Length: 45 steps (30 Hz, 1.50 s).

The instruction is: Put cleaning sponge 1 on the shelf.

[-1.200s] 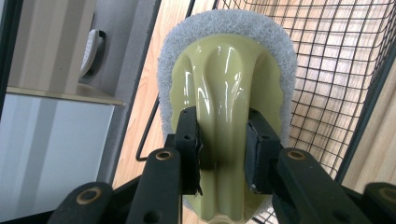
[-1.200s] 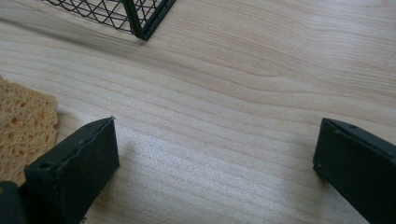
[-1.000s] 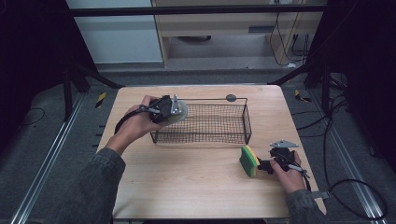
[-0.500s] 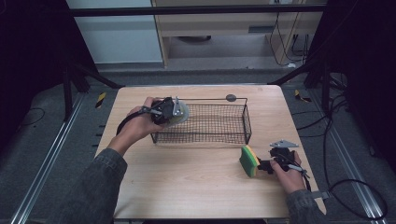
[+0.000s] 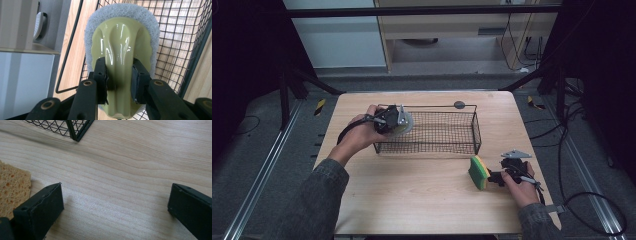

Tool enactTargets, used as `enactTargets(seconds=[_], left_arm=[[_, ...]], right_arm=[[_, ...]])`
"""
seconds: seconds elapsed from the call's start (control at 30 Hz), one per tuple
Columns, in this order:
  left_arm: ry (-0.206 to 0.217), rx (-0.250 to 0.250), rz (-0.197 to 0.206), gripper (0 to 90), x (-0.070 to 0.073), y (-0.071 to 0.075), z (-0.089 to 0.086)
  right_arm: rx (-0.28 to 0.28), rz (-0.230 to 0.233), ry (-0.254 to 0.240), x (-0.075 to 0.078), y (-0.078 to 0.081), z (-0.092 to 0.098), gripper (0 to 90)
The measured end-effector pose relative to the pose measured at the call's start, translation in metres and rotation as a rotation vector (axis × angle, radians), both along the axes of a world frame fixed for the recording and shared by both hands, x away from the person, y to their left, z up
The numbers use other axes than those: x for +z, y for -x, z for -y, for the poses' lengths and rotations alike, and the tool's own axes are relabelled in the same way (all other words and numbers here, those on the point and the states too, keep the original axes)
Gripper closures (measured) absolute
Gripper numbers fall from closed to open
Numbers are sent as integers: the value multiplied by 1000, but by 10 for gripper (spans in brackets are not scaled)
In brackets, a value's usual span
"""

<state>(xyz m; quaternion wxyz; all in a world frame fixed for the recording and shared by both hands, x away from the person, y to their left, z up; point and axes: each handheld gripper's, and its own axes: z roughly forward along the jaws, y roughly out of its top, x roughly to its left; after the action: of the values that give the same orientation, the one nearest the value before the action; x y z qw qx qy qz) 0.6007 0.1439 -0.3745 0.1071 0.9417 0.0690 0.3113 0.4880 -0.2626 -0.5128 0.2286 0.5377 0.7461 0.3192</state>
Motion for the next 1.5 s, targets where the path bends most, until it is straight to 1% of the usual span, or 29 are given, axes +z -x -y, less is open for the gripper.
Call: enactTargets(seconds=[0.1,0.13,0.17,0.2,0.23,0.37,0.7,0.83,0.97,1.03,1.1,1.2,1.23,1.47,1.5], left_arm=[[-10,1,-10,701,-4,-2,1],[-10,1,-10,701,-4,-2,1],[-1,5,-15,701,-6,-2,0],[-1,5,-15,701,-6,-2,0],[0,11,-24,701,-10,-3,-2],[-5,13,-39,701,-15,-3,-3],[-3,13,-62,701,-22,-8,-3],[-6,20,-88,700,-28,-13,-4],[-6,24,-97,700,-31,-15,-5],[-16,21,-103,700,-33,-15,-4],[-14,21,-116,700,-34,-15,-3],[-12,20,-124,700,-35,-16,-4],[-5,19,-134,700,-35,-16,-4],[10,23,-153,699,-36,-18,-5],[21,26,-164,699,-37,-20,-5]], right_arm=[[0,0,0,0,0,0,4],[0,0,0,0,0,0,4],[0,0,0,0,0,0,5],[0,0,0,0,0,0,5],[0,0,0,0,0,0,5],[0,0,1,0,0,0,5],[0,0,0,0,0,0,5],[0,0,0,0,0,0,5],[0,0,0,0,0,0,5],[0,0,0,0,0,0,5],[0,0,0,0,0,0,5],[0,0,0,0,0,0,5],[0,0,0,0,0,0,5],[0,0,0,0,0,0,5],[0,0,0,0,0,0,4]])
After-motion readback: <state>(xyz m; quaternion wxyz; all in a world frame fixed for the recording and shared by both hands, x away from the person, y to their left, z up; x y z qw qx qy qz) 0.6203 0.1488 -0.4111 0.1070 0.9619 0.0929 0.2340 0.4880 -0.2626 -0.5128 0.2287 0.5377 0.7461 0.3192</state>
